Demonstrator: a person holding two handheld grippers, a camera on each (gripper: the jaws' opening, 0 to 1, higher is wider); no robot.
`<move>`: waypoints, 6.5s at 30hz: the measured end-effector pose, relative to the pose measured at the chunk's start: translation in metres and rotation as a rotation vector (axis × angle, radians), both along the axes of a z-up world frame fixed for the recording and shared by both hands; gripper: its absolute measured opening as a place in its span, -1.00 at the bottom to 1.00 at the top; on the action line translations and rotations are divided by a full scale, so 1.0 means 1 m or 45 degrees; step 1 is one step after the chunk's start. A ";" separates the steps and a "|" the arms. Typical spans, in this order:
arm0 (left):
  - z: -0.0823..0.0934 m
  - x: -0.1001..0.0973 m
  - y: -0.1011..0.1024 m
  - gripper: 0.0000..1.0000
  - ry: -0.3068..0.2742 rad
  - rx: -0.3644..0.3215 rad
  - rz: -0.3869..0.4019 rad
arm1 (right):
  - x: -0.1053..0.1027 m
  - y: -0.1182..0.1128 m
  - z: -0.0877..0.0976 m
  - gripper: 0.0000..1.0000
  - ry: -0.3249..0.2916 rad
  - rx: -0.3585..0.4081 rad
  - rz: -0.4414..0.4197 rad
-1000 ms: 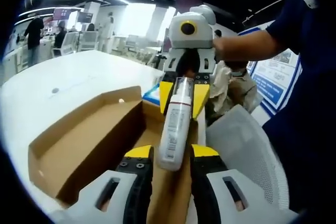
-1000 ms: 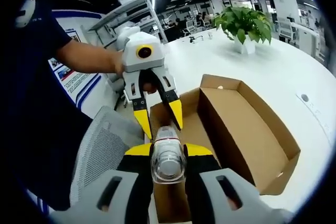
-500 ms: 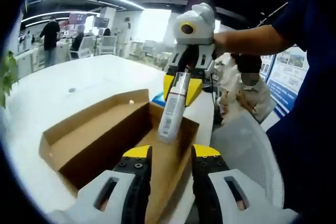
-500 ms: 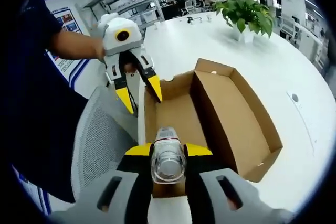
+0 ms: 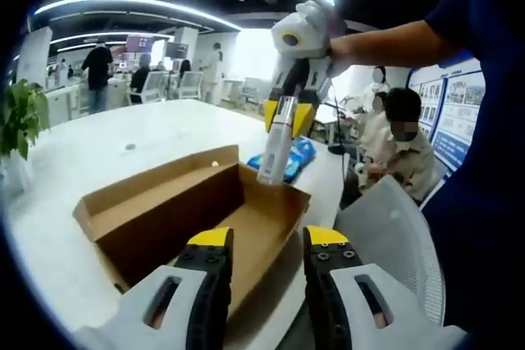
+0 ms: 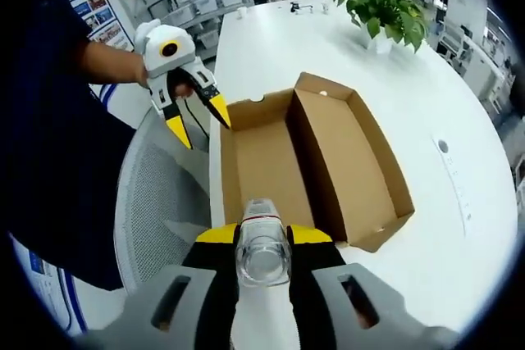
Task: Operate the shoe box by opening the lid, removing the specified soft item, and placing it in the target area until the item is outside and the box remains undamaged.
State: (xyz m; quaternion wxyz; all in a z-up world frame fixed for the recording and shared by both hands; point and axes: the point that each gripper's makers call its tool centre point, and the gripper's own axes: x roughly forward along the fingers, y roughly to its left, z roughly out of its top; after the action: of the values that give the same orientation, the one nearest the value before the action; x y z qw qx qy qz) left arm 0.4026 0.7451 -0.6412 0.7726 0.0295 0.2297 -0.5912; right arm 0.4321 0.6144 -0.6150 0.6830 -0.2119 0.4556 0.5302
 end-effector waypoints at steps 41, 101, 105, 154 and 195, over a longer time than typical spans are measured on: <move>-0.010 -0.015 -0.023 -0.37 -0.027 0.091 -0.108 | -0.020 -0.185 -0.024 -0.62 0.006 -0.550 0.067; -0.036 0.007 -0.047 -0.38 0.066 0.159 -0.129 | 0.097 -0.235 -0.095 -0.61 -0.081 -0.618 0.100; -0.037 0.007 -0.047 -0.38 0.071 0.160 -0.130 | 0.097 -0.234 -0.098 -0.61 -0.072 -0.618 0.105; -0.041 0.013 -0.047 -0.42 0.080 0.165 -0.105 | 0.096 -0.221 -0.119 -0.59 -0.047 -0.569 0.188; -0.039 0.018 0.002 -0.53 0.058 0.247 0.058 | 0.104 -0.122 -0.040 -0.60 -0.268 -0.317 -0.074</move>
State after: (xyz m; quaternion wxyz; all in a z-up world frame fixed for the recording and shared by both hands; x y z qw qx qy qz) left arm 0.4207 0.7475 -0.6806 0.7740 0.0855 0.3038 -0.5490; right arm 0.5359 0.4927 -0.6550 0.7104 -0.3358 0.4497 0.4246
